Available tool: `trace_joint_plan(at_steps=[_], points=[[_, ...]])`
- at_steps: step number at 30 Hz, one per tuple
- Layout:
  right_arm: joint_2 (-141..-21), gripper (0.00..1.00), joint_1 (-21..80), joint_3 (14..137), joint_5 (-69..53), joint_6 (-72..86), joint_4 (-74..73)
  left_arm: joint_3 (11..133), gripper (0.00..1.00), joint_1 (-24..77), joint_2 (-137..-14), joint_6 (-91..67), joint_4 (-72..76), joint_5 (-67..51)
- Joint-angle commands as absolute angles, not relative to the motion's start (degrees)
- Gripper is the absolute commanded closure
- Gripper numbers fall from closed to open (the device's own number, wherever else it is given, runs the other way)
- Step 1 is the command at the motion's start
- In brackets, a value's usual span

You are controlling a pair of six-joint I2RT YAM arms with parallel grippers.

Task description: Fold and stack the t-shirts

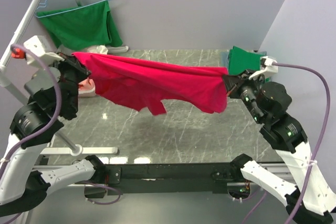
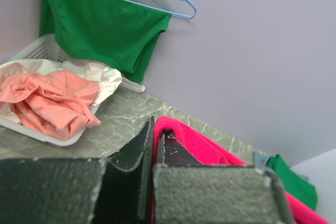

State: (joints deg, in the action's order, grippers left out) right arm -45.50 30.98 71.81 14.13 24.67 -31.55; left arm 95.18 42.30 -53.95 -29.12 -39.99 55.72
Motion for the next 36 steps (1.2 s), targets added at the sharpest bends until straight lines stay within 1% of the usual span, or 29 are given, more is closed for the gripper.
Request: trace_joint_plan(at_steps=[1,5,7,8,10,11,12,13,14,16,17,18,20,21,25,30,31,32,33,34,35,36], points=[[-45.8,1.00,30.4,69.0,17.3,24.9,-31.9,96.6,0.99,41.9,-57.5,-24.4,-36.7,56.2],[-52.1,1.00,30.3,64.6,18.7,27.9,-28.6,91.2,0.99,41.8,-65.4,-25.3,-32.7,59.1],[-57.1,1.00,30.1,61.1,18.7,30.0,-24.9,85.5,0.99,41.7,-68.6,-27.3,-28.9,61.3],[-59.0,1.00,30.0,60.0,18.5,31.7,-23.4,83.9,0.99,41.0,-72.4,-28.7,-28.2,61.6],[-65.1,1.00,29.0,57.7,17.9,33.7,-19.6,81.2,0.99,39.3,-76.6,-34.8,-28.1,58.0],[-67.3,1.00,28.9,57.2,17.7,34.8,-18.2,79.5,0.99,37.5,-81.0,-36.1,-27.4,57.3],[-71.9,1.00,27.9,57.1,17.4,35.4,-16.5,79.1,0.99,36.7,-83.5,-39.2,-27.2,57.7],[-74.3,1.00,27.5,57.4,17.3,35.8,-15.7,79.1,0.99,34.9,-86.1,-40.9,-28.4,58.0],[-76.6,1.00,26.9,57.7,17.0,36.2,-15.0,80.9,0.99,33.8,-91.6,-42.9,-30.0,58.2],[-82.6,1.00,25.3,59.2,17.1,36.0,-12.7,83.4,0.99,31.4,-96.6,-48.1,-33.4,60.3],[-84.4,1.00,24.6,60.6,16.5,35.5,-11.9,85.0,0.99,30.8,-100.4,-48.2,-33.1,60.8],[-88.5,1.00,24.0,61.8,16.3,35.7,-11.4,85.8,0.99,30.3,-102.0,-48.3,-32.8,61.9],[-92.2,1.00,22.1,65.3,15.0,35.4,-11.4,88.8,0.99,29.1,-105.9,-48.9,-33.1,64.4],[-95.2,1.00,21.4,66.5,14.3,35.2,-11.3,90.2,0.99,28.7,-107.0,-50.8,-34.0,65.4],[-100.4,1.00,19.3,70.7,12.1,34.5,-10.2,94.4,0.99,27.5,-110.6,-51.7,-35.2,69.7],[-108.7,1.00,17.8,78.4,6.9,33.4,-11.1,95.4,0.99,26.5,-112.9,-47.9,-30.8,69.0],[-109.9,1.00,17.8,79.6,6.5,32.8,-11.5,96.1,0.98,26.2,-114.3,-48.5,-31.5,69.3],[-111.6,0.98,17.6,81.7,5.9,32.4,-11.9,97.4,0.97,25.9,-115.0,-48.5,-31.9,69.2],[-112.3,0.93,17.5,82.6,5.1,31.9,-12.0,98.1,0.89,25.7,-115.7,-49.0,-32.4,69.3],[-112.8,0.82,17.4,83.3,4.8,31.6,-12.3,98.8,0.83,25.2,-117.0,-49.3,-33.6,69.3],[-113.3,0.77,17.3,84.3,4.9,31.3,-12.6,99.8,0.79,24.9,-117.5,-49.4,-33.8,68.9],[-113.4,0.71,17.1,84.7,5.0,31.0,-12.7,100.1,0.68,24.6,-117.9,-49.2,-33.8,68.1]])
